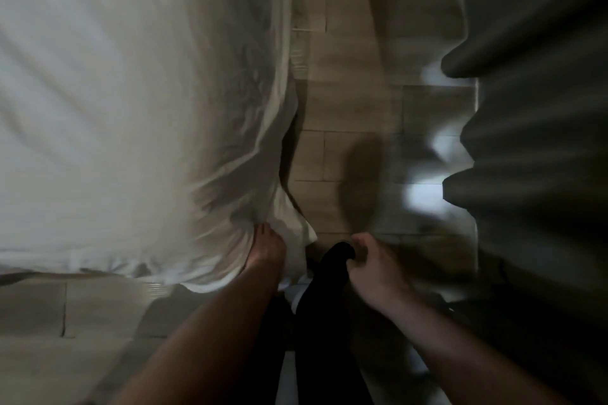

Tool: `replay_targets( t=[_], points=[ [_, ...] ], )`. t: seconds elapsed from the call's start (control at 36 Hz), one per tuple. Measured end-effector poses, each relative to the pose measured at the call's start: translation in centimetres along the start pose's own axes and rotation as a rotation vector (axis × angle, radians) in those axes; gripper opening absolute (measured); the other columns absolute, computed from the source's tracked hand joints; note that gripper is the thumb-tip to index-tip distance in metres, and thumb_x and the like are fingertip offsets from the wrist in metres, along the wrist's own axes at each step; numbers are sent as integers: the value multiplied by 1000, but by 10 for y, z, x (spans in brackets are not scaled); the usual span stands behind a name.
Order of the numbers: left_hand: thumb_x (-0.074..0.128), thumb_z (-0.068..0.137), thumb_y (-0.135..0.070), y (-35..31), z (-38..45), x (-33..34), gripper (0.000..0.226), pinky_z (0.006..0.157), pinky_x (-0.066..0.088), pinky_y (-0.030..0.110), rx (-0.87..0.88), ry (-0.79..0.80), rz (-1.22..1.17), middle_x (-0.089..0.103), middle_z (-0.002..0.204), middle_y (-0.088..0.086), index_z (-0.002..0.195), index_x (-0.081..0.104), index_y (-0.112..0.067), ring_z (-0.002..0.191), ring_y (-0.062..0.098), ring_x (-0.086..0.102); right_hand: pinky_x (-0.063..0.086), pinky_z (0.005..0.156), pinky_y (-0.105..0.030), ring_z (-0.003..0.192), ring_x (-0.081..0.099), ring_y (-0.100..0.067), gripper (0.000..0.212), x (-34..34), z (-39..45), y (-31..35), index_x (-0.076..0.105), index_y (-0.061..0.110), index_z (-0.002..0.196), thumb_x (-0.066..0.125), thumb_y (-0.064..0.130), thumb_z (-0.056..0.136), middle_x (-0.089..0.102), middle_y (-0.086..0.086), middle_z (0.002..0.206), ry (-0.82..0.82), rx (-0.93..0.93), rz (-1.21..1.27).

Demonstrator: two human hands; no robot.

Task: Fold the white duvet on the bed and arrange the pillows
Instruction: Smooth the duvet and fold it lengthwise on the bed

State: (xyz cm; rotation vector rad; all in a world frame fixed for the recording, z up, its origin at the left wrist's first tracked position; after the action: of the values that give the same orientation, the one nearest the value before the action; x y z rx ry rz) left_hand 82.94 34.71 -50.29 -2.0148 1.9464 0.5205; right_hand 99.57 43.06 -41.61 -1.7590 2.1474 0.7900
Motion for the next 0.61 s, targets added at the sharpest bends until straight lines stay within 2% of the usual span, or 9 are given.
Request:
replay_targets(
  t=[0.06, 0.14, 0.22, 0.25, 0.36, 0.42, 0.47, 0.53, 0.61],
  points=[
    [35, 104, -20, 4, -2, 2, 36, 117, 16, 50, 38, -1, -21, 56, 133, 17, 129, 57, -6, 131, 34, 43, 41, 96, -27, 120, 54, -23, 41, 5, -1, -3, 55, 24, 126, 62, 18, 86, 59, -4, 127, 16, 8, -1],
    [65, 85, -38, 13, -23, -17, 26, 108, 36, 46, 111, -248, 27, 71, 102, 10, 98, 75, -17, 105, 31, 61, 41, 95, -26, 119, 55, -23, 41, 3, -11, -3, 56, 22, 126, 62, 16, 86, 60, -5, 125, 9, 26, 26],
    [54, 91, -25, 16, -60, -21, 25, 108, 22, 41, 225, -218, -112, 64, 118, 3, 112, 67, -22, 120, 28, 49, 40, 96, -25, 123, 54, -22, 40, -7, -31, 6, 56, 20, 129, 63, 19, 89, 59, -3, 132, 21, 100, 99],
    [54, 89, -23, 17, -76, -27, 26, 106, 20, 40, 248, -278, -210, 63, 118, 0, 112, 66, -25, 121, 26, 48, 40, 96, -26, 123, 55, -22, 39, -11, -39, 9, 56, 20, 129, 63, 23, 90, 59, -2, 133, 27, 129, 136],
    [64, 68, -24, 37, -148, -43, 27, 87, 34, 35, 310, -595, -567, 68, 98, -11, 94, 65, -30, 99, 20, 60, 44, 96, -28, 122, 57, -26, 45, -25, -70, 27, 58, 18, 130, 61, 43, 92, 63, -6, 129, 48, 230, 315],
    [64, 70, -25, 55, -184, -49, 26, 85, 42, 38, 329, -688, -761, 66, 97, -14, 95, 63, -32, 95, 18, 61, 42, 96, -29, 124, 55, -29, 57, -33, -88, 37, 55, 16, 134, 58, 55, 91, 60, -8, 132, 58, 296, 426],
    [64, 74, -18, 72, -220, -61, 26, 85, 47, 36, 351, -763, -949, 66, 99, -14, 98, 66, -29, 95, 15, 62, 40, 101, -35, 127, 51, -30, 80, -39, -107, 46, 47, 19, 143, 57, 71, 82, 53, -6, 140, 102, 374, 516],
    [61, 73, -7, 87, -249, -66, 33, 84, 49, 32, 345, -810, -1120, 68, 101, -13, 100, 68, -26, 97, 12, 63, 43, 99, -38, 126, 52, -30, 104, -40, -126, 53, 45, 25, 145, 57, 88, 63, 52, -4, 142, 191, 425, 549],
    [56, 71, -5, 103, -285, -68, 40, 85, 52, 32, 286, -790, -1301, 70, 103, -13, 101, 71, -28, 101, 11, 66, 51, 92, -38, 114, 62, -25, 111, -31, -148, 67, 58, 36, 132, 70, 90, 36, 68, -1, 123, 392, 464, 727]
  ],
)
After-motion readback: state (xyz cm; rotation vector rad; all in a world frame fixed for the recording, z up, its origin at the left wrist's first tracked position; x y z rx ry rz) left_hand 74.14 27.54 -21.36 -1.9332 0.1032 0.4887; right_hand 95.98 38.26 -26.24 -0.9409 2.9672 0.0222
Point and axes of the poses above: each hand's wrist, its own z-axis towards the middle knuckle, its own x-axis out of the palm, y = z × x, the point moved 3 cm from there along z, towards the middle knuckle
